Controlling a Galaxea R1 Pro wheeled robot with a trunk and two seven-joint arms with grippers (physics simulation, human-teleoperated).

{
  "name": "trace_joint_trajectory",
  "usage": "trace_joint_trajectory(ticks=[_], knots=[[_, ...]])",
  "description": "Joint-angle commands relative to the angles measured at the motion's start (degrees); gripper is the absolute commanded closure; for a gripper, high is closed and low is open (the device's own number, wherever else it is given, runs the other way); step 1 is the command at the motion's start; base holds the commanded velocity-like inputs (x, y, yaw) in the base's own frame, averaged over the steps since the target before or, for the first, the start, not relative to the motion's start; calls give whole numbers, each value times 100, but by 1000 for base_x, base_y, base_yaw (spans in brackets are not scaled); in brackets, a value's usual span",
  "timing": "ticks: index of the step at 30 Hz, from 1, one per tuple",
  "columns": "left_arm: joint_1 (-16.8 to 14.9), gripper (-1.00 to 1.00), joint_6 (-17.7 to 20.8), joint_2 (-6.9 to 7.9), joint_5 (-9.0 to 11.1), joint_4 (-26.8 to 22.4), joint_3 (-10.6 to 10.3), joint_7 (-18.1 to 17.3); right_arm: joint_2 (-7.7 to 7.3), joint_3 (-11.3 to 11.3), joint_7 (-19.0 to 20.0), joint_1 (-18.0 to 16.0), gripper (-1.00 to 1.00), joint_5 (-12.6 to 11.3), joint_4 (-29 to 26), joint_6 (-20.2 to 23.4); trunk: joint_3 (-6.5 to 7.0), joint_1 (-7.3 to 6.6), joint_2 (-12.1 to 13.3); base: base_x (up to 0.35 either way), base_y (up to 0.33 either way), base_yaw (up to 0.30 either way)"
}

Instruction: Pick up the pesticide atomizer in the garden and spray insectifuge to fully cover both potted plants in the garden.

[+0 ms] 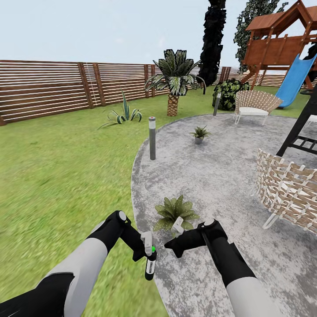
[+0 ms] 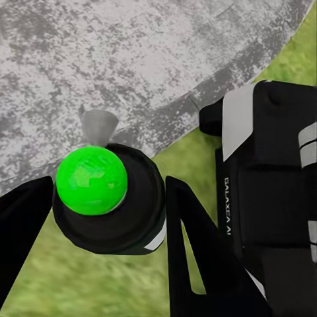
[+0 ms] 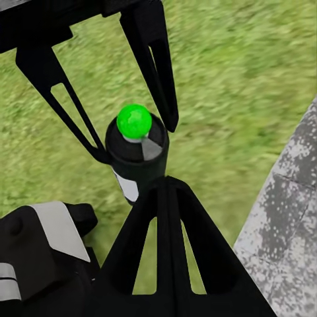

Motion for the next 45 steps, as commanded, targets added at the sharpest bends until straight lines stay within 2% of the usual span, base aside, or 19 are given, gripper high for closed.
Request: trace_joint_trajectory(ticks=[1,5,8,10,12,14,16,20,22,24,27,29,30,32,33,38,41,43,45], knots=[[-3,100,19,-9,-49,-4,49,-39,2,-3,33,-3,100,31,-8,48,-5,0,-3,0,0,0],[-1,100,17,-9,35,14,55,-95,-7,-8,33,-3,100,31,-8,48,-5,0,-3,0,0,0],[4,100,33,-9,4,12,20,-83,-21,-17,35,-3,100,33,3,48,-5,0,-3,0,0,0],[5,100,158,-9,-192,-4,-122,19,-23,-34,31,-3,100,38,11,48,-5,0,-3,0,0,0],[6,100,477,-9,-542,-7,-229,495,-24,-45,21,-3,100,43,16,38,-5,0,-3,0,0,0],[6,100,816,-9,-722,4,-263,1231,-24,-60,10,-3,100,47,17,18,-5,0,-3,0,0,0],[6,100,1009,-9,-765,9,-266,1664,-29,-69,-26,-3,100,48,18,10,-5,0,-3,0,0,0],[6,100,1201,-9,-760,22,-266,2355,-31,-73,-792,-3,100,31,24,11,-5,0,-3,0,0,0],[6,100,1216,-9,-749,30,-256,2578,-32,-73,-905,-3,100,25,26,12,-5,0,-3,0,0,0],[26,100,1202,-9,-747,126,-260,2659,-33,-73,-924,-3,100,8,26,13,-5,0,-3,0,0,0],[45,100,1081,-9,-750,471,-290,2658,-33,-70,-920,-3,100,0,27,12,-5,0,-3,0,0,0],[48,100,790,-9,-751,720,-304,2586,-33,-66,-918,-3,100,-3,27,13,-5,0,-3,0,0,0],[49,100,652,-9,-751,784,-308,2347,-33,-65,-913,-3,100,-3,26,13,-5,0,-3,0,0,0],[49,100,539,-9,-748,819,-311,1861,-33,-54,-909,-3,100,-4,26,13,-5,0,-3,0,0,0],[49,100,526,-9,-748,819,-311,1779,-33,-51,-909,-3,100,-4,26,16,-5,0,-3,0,0,0],[55,100,496,-9,-739,794,-320,1604,-25,-31,-906,-3,100,-4,26,22,-5,0,-3,0,0,0],[54,100,494,-9,-695,594,-320,1476,-22,-22,-901,-3,100,-4,26,24,-5,0,-3,0,0,0],[55,100,499,-9,-298,327,-320,1145,-17,-21,-900,-3,100,-4,21,28,-5,0,-3,0,0,0],[53,100,505,-9,282,99,-335,961,-16,-13,-899,-3,100,-98,18,36,-5,0,-3,0,0,0]])
